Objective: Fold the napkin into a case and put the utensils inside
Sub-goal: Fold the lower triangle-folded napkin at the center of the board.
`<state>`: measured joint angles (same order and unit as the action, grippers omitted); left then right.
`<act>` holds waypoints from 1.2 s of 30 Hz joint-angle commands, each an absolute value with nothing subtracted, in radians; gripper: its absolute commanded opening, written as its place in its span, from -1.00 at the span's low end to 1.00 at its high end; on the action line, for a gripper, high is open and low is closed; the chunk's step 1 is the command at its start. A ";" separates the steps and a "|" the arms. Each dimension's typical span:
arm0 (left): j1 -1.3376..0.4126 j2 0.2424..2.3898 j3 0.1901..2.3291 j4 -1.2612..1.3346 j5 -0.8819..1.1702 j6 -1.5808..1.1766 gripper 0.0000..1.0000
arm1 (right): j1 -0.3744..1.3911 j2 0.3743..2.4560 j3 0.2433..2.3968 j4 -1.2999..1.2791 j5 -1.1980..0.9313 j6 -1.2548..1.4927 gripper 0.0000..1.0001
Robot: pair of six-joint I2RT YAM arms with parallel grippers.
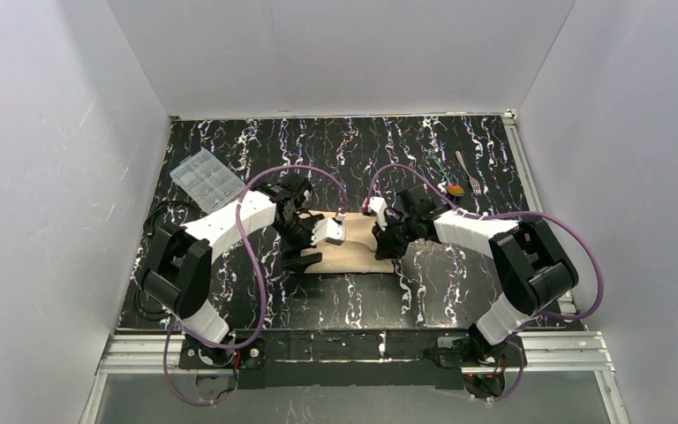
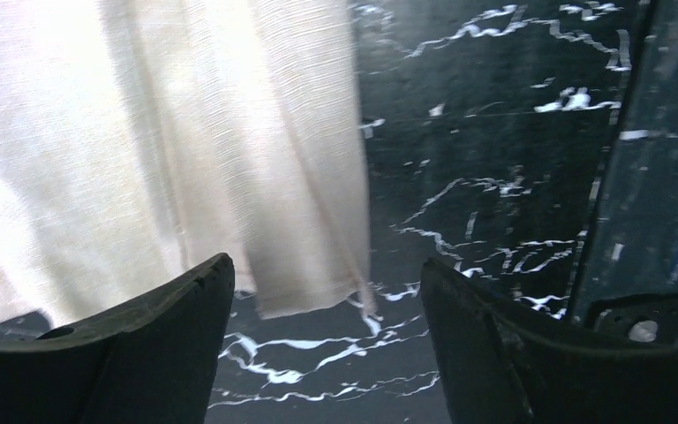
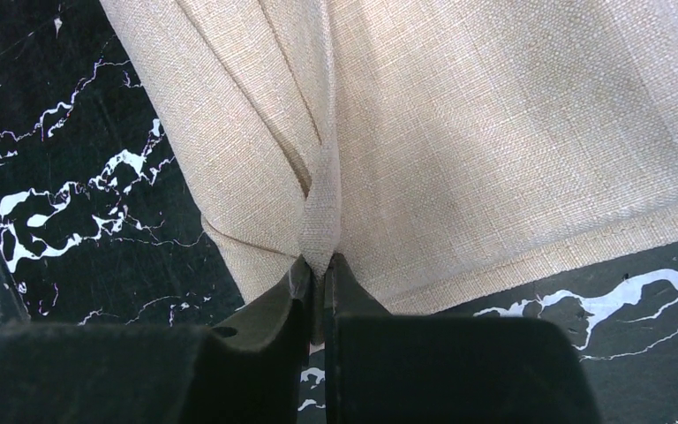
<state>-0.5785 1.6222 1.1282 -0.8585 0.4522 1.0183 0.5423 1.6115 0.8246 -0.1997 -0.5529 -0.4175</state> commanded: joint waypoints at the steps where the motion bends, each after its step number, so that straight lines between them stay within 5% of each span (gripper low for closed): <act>1: -0.528 1.635 1.167 -0.795 0.425 0.988 0.41 | 0.535 1.599 0.826 -0.159 -0.551 -0.394 -0.79; 7: -0.531 1.619 1.164 -0.839 0.473 0.995 0.04 | 0.532 1.600 0.811 -0.130 -0.548 -0.347 -0.76; 16: -0.514 1.532 1.135 -0.949 0.486 0.973 0.04 | 0.531 1.629 0.824 -0.121 -0.511 -0.295 -0.70; 25: -0.515 1.486 1.083 -0.916 0.518 0.975 -0.23 | 0.531 1.586 0.794 -0.077 -0.491 -0.236 -0.48; 36: -0.582 1.717 1.199 -0.843 0.503 0.915 -0.19 | 0.532 1.562 0.781 -0.068 -0.466 -0.184 -0.28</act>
